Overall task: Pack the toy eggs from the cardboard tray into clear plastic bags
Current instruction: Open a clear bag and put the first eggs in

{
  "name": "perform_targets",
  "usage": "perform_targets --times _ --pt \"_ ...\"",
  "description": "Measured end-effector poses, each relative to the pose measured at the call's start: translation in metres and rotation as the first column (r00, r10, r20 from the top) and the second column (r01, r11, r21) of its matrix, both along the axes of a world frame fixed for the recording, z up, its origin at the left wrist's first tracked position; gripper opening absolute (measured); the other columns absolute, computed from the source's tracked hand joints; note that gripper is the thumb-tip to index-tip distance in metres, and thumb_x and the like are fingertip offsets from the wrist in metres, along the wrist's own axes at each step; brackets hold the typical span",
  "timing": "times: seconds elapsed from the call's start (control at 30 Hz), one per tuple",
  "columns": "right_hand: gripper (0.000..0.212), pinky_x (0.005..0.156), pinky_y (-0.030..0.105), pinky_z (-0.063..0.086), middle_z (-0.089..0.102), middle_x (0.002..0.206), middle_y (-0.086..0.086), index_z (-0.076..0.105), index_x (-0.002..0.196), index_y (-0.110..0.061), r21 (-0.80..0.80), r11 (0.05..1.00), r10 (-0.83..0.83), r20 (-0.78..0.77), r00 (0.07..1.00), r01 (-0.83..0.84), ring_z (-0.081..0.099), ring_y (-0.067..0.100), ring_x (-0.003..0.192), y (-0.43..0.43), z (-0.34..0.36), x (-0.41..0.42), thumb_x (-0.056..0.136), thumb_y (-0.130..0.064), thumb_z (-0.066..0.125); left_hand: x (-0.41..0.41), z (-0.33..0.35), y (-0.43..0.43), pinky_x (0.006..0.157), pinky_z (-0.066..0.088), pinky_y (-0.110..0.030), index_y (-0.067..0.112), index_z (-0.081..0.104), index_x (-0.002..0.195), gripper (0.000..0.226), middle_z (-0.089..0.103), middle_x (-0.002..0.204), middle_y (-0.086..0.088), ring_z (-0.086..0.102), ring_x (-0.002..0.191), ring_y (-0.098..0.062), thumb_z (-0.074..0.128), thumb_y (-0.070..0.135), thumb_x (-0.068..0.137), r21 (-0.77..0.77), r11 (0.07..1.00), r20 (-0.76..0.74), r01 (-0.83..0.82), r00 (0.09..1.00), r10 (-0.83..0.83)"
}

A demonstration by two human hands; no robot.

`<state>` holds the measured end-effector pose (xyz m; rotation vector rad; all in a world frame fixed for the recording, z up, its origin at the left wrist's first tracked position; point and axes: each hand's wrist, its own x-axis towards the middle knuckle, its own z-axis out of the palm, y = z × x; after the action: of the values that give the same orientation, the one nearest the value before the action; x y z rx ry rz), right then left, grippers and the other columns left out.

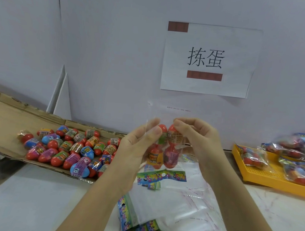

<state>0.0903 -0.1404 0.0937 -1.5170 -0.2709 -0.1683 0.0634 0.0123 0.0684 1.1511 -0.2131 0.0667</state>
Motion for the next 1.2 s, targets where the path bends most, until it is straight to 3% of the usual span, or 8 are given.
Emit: perform_targets --times 0.1,0.23,0.43,0.53,0.63,0.93,1.1,1.2 --pt "0.002 0.050 0.027 0.053 0.072 0.071 -0.003 0.071 0.083 -0.023 -0.026 0.999 0.018 0.000 1.000 -0.018 0.066 0.011 0.060 0.001 0.000 -0.001 0.084 -0.024 0.070 0.002 -0.002 0.000 0.076 0.057 -0.040 0.019 0.078 0.098 0.036 0.073 0.104 -0.011 0.069 0.090 -0.032 0.071 0.038 0.068 -0.025 0.996 0.002 -0.083 0.997 0.083" --pt "0.007 0.045 0.021 0.049 0.071 0.068 -0.007 0.069 0.087 -0.019 -0.068 0.997 0.034 0.010 0.999 -0.034 0.064 0.004 0.055 0.003 0.000 -0.003 0.084 -0.026 0.069 0.004 -0.004 0.000 0.063 0.061 -0.031 0.019 0.080 0.087 0.022 0.077 0.093 -0.007 0.074 0.085 -0.018 0.064 0.027 0.075 -0.056 0.990 0.037 -0.129 0.991 0.131" --pt "0.013 0.053 0.025 0.053 0.069 0.086 -0.003 0.065 0.095 -0.026 0.035 0.994 -0.104 0.010 0.995 0.104 0.065 0.012 0.065 0.007 0.000 -0.005 0.085 -0.034 0.068 0.003 -0.004 -0.002 0.067 0.059 -0.026 0.024 0.079 0.095 0.025 0.076 0.101 -0.001 0.073 0.092 -0.013 0.061 0.026 0.079 -0.047 0.993 0.083 -0.110 0.990 0.113" --pt "0.022 0.065 0.021 0.053 0.064 0.094 -0.009 0.056 0.095 -0.038 -0.045 0.890 -0.395 0.422 0.816 0.454 0.061 0.006 0.076 0.010 -0.002 -0.011 0.083 -0.028 0.072 0.003 -0.005 -0.003 0.081 0.059 -0.028 0.031 0.071 0.113 0.035 0.073 0.113 0.006 0.068 0.106 -0.013 0.061 0.031 0.079 0.043 0.988 0.133 -0.147 0.981 0.140" --pt "0.008 0.076 0.028 0.047 0.068 0.089 -0.006 0.069 0.091 -0.021 -0.168 0.728 -0.249 0.838 0.485 0.664 0.061 0.011 0.080 0.011 -0.002 -0.014 0.084 -0.021 0.066 0.000 -0.005 -0.008 0.086 0.054 -0.017 0.039 0.058 0.124 0.042 0.070 0.119 0.011 0.064 0.112 -0.006 0.059 0.030 0.083 0.115 0.981 0.272 -0.154 0.955 0.118" --pt "0.014 0.080 0.039 0.044 0.073 0.083 -0.003 0.074 0.094 -0.015 -0.215 0.579 -0.120 0.932 0.343 0.786 0.068 0.019 0.073 0.008 -0.001 -0.016 0.088 -0.022 0.063 -0.011 0.001 -0.015 0.083 0.050 -0.010 0.044 0.055 0.121 0.035 0.067 0.116 0.026 0.064 0.107 0.003 0.051 0.020 0.096 0.305 0.921 0.440 -0.242 0.893 0.089" --pt "0.010 0.076 0.043 0.047 0.073 0.081 0.000 0.076 0.091 -0.014 -0.172 0.521 -0.082 0.965 0.250 0.836 0.068 0.023 0.068 0.004 0.001 -0.016 0.086 -0.020 0.070 -0.014 0.001 -0.013 0.082 0.048 -0.006 0.051 0.047 0.130 0.039 0.063 0.113 0.035 0.062 0.101 0.012 0.048 0.025 0.100 0.472 0.807 0.478 -0.356 0.872 0.105" --pt "0.009 0.076 0.042 0.046 0.073 0.080 0.000 0.076 0.089 -0.014 -0.151 0.494 -0.091 0.971 0.223 0.856 0.067 0.023 0.066 0.003 0.001 -0.015 0.086 -0.021 0.071 -0.015 0.001 -0.011 0.078 0.053 -0.013 0.048 0.045 0.138 0.041 0.070 0.102 0.026 0.067 0.093 0.002 0.047 0.033 0.101 0.546 0.725 0.493 -0.419 0.861 0.126"
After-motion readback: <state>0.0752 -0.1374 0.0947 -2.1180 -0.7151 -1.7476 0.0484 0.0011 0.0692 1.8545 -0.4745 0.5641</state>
